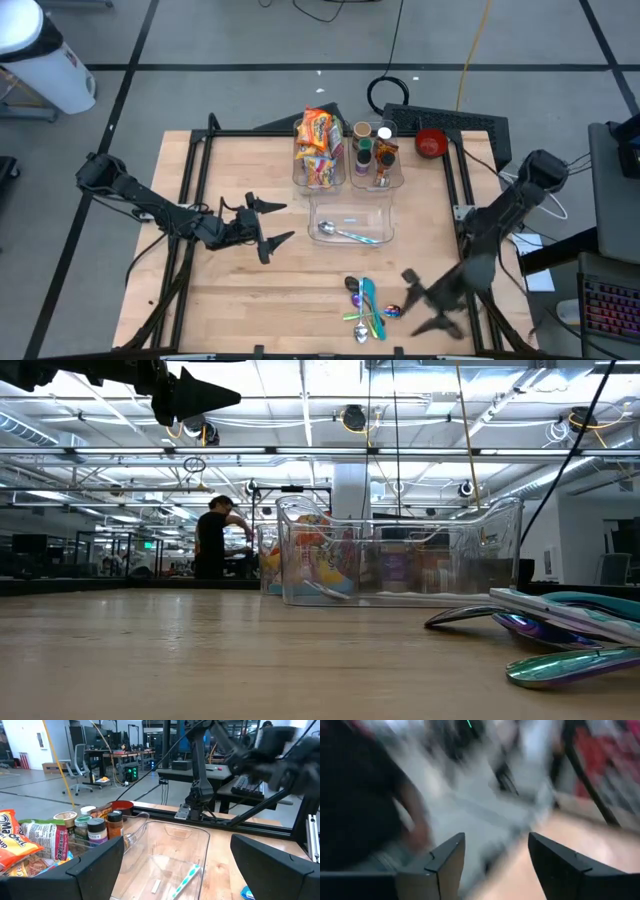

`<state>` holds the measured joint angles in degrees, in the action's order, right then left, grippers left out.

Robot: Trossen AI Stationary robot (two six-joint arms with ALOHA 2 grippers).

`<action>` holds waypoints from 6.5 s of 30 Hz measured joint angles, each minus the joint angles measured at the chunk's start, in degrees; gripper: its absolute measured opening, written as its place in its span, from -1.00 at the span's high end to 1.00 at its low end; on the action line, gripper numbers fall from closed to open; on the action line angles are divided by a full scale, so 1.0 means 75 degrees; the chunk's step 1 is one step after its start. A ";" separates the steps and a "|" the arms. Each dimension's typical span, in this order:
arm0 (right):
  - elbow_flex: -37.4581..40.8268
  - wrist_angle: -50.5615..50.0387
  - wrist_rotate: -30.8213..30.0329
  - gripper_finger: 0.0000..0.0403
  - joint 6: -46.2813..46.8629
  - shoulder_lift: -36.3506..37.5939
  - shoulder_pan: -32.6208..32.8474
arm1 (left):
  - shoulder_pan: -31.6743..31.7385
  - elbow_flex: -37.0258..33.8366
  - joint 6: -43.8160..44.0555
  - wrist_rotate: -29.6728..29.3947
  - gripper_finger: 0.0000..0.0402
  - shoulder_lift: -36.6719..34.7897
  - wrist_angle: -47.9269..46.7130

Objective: Pick & Place Food Item
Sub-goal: Put the right blue green spoon into the bottom transparent bin

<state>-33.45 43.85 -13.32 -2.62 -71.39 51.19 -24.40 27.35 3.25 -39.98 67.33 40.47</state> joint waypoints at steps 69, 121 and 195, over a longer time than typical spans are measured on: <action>-0.2897 -0.7584 -0.0018 -0.01 0.5119 -0.3682 -0.0827 | 0.0001 0.0000 0.0000 -0.0001 -0.86 0.0000 0.0003; -0.2889 -1.0419 0.0526 0.98 0.8268 -0.2769 -0.0909 | 0.0000 -0.0001 0.0000 0.0001 -0.86 0.0000 0.0002; -0.1537 -0.7523 0.1236 0.97 0.0632 -0.1225 -0.7222 | 0.0003 -0.0003 0.0000 -0.0001 -0.86 0.0003 0.0000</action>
<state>-44.97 -12.57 -4.05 2.12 -80.58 -2.97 -24.38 27.33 3.25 -39.99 67.35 40.47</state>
